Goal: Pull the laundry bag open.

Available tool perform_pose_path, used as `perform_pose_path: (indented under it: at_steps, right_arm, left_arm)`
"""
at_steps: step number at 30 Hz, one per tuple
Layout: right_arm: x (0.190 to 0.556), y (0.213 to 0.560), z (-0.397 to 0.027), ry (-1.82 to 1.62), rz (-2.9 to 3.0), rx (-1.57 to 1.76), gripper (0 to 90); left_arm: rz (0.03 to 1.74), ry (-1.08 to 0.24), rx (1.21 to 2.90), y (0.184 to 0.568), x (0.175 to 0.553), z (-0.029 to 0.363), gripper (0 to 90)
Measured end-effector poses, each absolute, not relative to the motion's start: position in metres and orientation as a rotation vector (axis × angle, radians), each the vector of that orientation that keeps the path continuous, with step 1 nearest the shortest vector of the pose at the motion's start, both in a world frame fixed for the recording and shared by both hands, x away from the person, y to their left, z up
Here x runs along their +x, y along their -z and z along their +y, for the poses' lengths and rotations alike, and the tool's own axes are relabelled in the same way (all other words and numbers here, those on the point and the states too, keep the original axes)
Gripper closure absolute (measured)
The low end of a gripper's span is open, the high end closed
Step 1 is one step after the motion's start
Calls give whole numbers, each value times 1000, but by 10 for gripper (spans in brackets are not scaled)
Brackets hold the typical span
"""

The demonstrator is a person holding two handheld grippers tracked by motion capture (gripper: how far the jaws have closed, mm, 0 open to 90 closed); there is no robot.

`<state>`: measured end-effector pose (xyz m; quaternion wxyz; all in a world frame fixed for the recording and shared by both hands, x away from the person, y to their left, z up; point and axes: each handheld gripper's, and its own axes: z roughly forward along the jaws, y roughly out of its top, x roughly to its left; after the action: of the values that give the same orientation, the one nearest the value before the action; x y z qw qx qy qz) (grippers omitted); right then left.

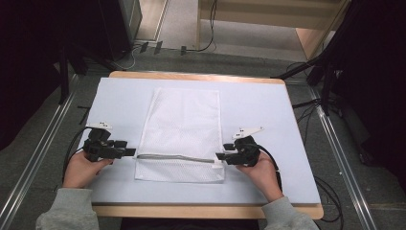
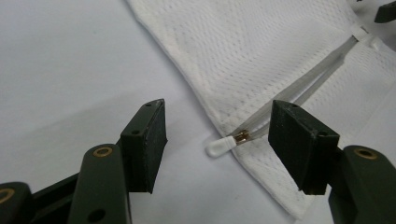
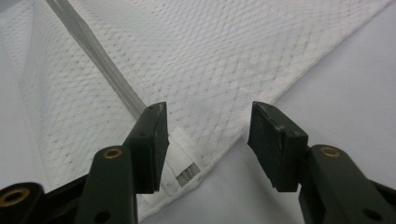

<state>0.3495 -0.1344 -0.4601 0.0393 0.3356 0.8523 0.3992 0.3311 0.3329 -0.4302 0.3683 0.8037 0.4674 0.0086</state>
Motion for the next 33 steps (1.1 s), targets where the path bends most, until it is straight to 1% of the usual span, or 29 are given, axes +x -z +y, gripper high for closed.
perform_pose_path:
  at_steps: [10,23,33]
  right_arm:
    - [354,458,-155,-1241,2535,1109,408]
    - [364,463,-176,-1213,2464,1225,388]
    - [368,466,-179,-1190,2449,1269,384]
  left_arm:
    - [1230,-52,2043,430,333,341,365]
    - [1290,-72,2019,433,336,351,360]
    - [1326,-88,2001,435,338,356,345]
